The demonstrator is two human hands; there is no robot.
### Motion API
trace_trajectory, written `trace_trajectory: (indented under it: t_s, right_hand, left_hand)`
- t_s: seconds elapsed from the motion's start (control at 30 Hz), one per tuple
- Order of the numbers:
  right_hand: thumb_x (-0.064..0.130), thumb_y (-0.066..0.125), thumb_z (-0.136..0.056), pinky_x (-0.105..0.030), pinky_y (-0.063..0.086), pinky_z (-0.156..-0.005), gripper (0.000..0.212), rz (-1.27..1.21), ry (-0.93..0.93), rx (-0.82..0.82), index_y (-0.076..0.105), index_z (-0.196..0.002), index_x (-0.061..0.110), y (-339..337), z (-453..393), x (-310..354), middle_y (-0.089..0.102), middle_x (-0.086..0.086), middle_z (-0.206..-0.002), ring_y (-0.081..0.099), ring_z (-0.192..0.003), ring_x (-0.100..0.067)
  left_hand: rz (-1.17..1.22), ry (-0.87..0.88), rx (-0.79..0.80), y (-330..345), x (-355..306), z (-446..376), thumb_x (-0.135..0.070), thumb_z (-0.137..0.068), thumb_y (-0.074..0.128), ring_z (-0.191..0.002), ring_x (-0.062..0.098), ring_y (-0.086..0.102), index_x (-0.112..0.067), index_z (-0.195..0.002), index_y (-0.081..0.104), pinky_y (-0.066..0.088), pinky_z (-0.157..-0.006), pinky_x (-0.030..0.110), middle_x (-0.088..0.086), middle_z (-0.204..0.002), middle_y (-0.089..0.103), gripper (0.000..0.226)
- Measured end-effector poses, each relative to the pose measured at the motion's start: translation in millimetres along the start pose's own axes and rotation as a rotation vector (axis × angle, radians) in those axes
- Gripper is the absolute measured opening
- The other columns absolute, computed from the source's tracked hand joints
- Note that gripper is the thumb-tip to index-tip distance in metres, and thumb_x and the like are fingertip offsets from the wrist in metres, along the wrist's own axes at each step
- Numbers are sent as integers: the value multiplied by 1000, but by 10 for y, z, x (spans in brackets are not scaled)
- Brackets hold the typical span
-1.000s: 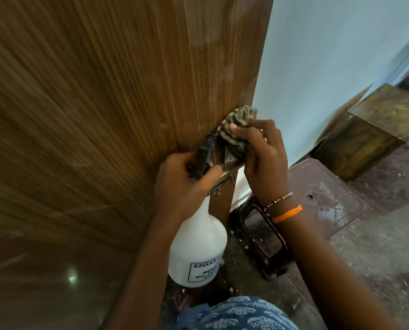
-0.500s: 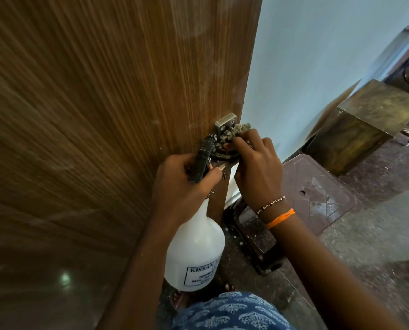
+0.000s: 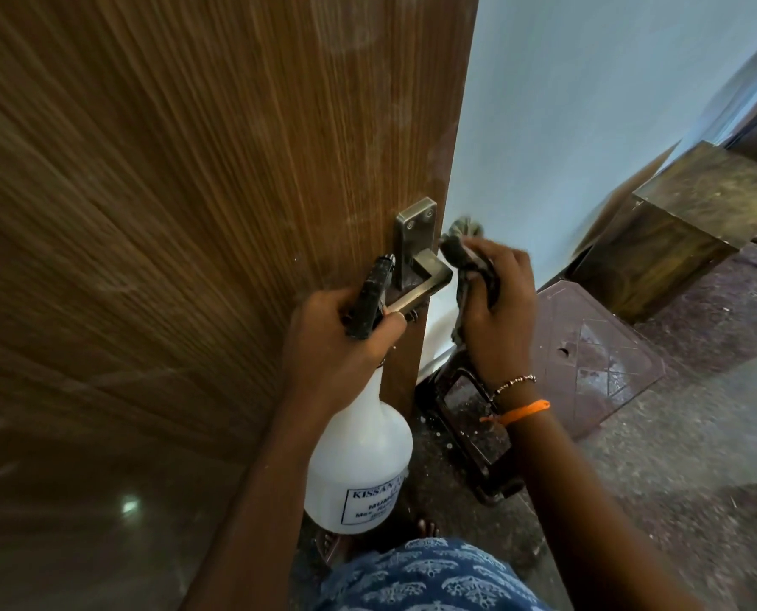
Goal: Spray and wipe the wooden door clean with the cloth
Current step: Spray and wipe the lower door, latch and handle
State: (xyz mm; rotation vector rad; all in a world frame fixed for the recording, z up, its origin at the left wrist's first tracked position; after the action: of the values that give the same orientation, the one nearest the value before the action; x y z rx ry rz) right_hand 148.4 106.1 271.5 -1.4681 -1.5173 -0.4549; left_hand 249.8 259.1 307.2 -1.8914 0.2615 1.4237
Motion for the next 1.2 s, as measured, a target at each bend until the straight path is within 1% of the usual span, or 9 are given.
trace_trajectory:
  t_s: [0.13,0.37,0.5,0.57,0.7,0.83,0.93,1.07,1.2]
  right_hand:
    - [-4,52,-81,-27,46,-77,35,120,-448,102,71,-103,14,120,-167,369,56,-9,-118,54,-104,-24]
    - [-7,58,-82,-30,49,-76,27,93,65,247,71,-93,14,239,-345,-520,58,0,-101,58,-92,-17]
    - [-12,51,-80,-7,43,-83,35,-53,27,19,66,-102,11,-51,-275,-278,55,-16,-109,52,-93,-4]
    - [-12,49,-80,-13,44,-87,38,-134,-84,-44,65,-105,12,-143,-316,-35,51,-17,-112,53,-103,-6]
    - [-6,46,-82,-35,52,-83,38,-59,-343,163,67,-109,9,104,-338,317,48,-11,-127,56,-107,-21]
    - [-8,43,-80,-35,54,-83,37,2,-230,132,64,-105,9,223,-247,132,54,-9,-121,56,-107,-23]
    - [-13,43,-81,-43,53,-82,41,-69,-59,328,59,-105,15,228,-245,-158,60,-4,-110,58,-98,-19]
    - [-8,41,-85,-31,51,-79,35,-47,-15,227,57,-112,7,44,-282,-149,62,-6,-108,57,-97,-17]
    - [-7,45,-86,-24,48,-89,34,-113,-198,151,60,-116,3,74,-370,260,62,-9,-113,58,-105,-18]
  left_hand:
    - [3,-12,-15,-22,2,12,-33,-68,59,-65,17,63,-1,-69,67,50,-68,36,8,-62,65,33]
    - [-2,3,-8,-1,-21,55,-25,-79,69,-65,18,60,1,-71,64,49,-65,32,12,-63,62,28]
    - [-24,8,13,27,-23,35,-10,-84,68,-66,17,60,2,-75,65,52,-69,38,11,-64,63,15]
    - [-20,8,21,42,-19,24,-13,-83,70,-64,17,60,-1,-73,65,51,-66,36,6,-60,61,16]
    - [-9,-19,29,80,-22,-18,-32,-70,61,-61,20,60,-5,-66,62,50,-62,39,5,-57,60,27]
    - [-15,4,39,130,-49,-21,-32,-69,59,-63,23,60,2,-69,62,52,-65,42,11,-60,62,34]
    - [-13,15,46,130,-55,-12,-30,-71,60,-62,22,59,2,-68,62,51,-63,40,11,-60,61,32]
    - [-16,15,41,104,-25,-12,-20,-80,67,-64,21,58,3,-71,62,53,-68,44,12,-61,61,26]
    - [-23,-32,41,80,10,3,-32,-72,63,-63,18,58,-7,-66,61,52,-67,39,6,-59,59,26]
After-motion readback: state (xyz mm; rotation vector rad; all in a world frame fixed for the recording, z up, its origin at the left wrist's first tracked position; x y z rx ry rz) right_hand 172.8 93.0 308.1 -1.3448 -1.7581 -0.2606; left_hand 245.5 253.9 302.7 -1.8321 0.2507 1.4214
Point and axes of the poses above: each hand's wrist, its own z-axis away from the middle knuckle, its own y-axis out of the palm, x = y × z, the point moved 7 cm from there along -z, towards the middle knuckle
